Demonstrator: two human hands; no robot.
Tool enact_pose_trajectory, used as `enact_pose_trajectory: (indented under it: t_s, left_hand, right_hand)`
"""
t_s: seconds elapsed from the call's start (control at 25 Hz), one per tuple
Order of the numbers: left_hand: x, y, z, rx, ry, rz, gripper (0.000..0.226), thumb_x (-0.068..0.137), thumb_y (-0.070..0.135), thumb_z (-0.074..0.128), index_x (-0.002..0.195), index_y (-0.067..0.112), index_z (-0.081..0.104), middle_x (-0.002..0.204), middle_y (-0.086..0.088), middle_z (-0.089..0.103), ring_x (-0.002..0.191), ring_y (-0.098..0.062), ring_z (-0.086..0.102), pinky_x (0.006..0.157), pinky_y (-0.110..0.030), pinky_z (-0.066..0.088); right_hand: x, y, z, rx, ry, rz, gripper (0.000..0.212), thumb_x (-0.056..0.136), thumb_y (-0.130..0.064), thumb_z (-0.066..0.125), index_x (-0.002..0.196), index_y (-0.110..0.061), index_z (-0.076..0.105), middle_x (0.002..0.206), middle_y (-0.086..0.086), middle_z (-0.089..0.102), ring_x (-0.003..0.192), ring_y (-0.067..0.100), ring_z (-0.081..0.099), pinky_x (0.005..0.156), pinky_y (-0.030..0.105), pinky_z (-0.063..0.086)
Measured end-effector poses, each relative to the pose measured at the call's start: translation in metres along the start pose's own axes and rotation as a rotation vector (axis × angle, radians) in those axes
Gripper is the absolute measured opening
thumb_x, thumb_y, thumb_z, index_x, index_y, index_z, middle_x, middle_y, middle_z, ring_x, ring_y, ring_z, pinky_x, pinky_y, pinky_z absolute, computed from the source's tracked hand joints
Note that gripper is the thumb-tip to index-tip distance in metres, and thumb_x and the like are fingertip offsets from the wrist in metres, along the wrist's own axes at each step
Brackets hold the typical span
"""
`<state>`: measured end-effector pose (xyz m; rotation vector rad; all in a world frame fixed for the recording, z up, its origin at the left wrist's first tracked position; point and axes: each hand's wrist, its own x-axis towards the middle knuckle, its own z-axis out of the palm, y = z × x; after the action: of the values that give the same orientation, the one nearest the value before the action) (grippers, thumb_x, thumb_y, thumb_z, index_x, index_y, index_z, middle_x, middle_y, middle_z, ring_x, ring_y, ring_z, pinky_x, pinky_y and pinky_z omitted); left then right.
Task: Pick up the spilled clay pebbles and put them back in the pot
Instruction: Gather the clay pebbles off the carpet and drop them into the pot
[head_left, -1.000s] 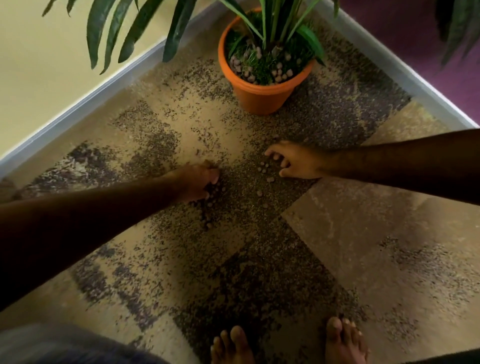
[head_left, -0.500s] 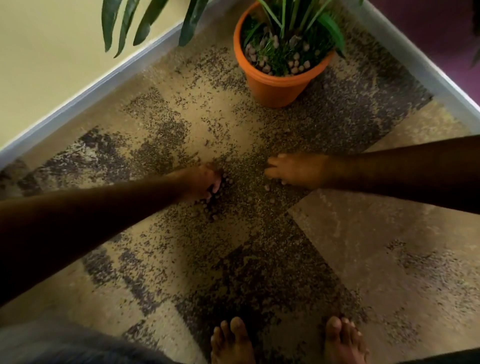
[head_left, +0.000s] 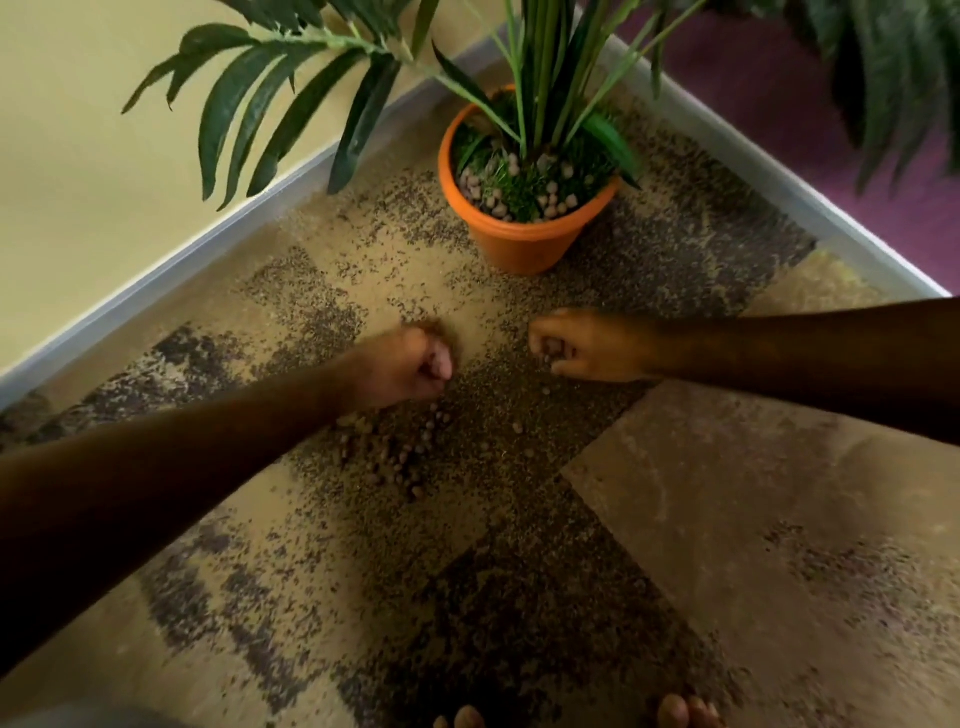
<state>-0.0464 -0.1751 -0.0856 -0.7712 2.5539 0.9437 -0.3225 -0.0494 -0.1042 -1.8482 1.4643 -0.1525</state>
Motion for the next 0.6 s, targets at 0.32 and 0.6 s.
enact_pose_trajectory:
  t_s: [0.32, 0.6]
  left_hand:
    - [0.041, 0.040, -0.096, -0.969, 0.327, -0.045, 0.021, 0.083, 0.005, 0.078, 0.103, 0.008, 0.072, 0.101, -0.012, 0.077, 0.096, -0.024, 0.075, 0.083, -0.026, 0.059]
    - [0.094, 0.062, -0.115, -0.975, 0.665, -0.137, 0.019, 0.081, 0.017, 0.078, 0.095, 0.019, 0.066, 0.078, 0.007, 0.075, 0.079, -0.011, 0.075, 0.078, -0.033, 0.062]
  right_hand:
    - [0.000, -0.040, -0.095, 0.337, 0.352, 0.007, 0.028, 0.083, -0.006, 0.074, 0.107, -0.010, 0.060, 0.087, 0.006, 0.063, 0.072, 0.007, 0.064, 0.064, 0.023, 0.059]
    - [-0.013, -0.041, -0.138, 0.466, 0.482, 0.187, 0.035, 0.086, -0.011, 0.075, 0.116, -0.008, 0.059, 0.096, 0.018, 0.071, 0.078, 0.025, 0.074, 0.066, 0.030, 0.063]
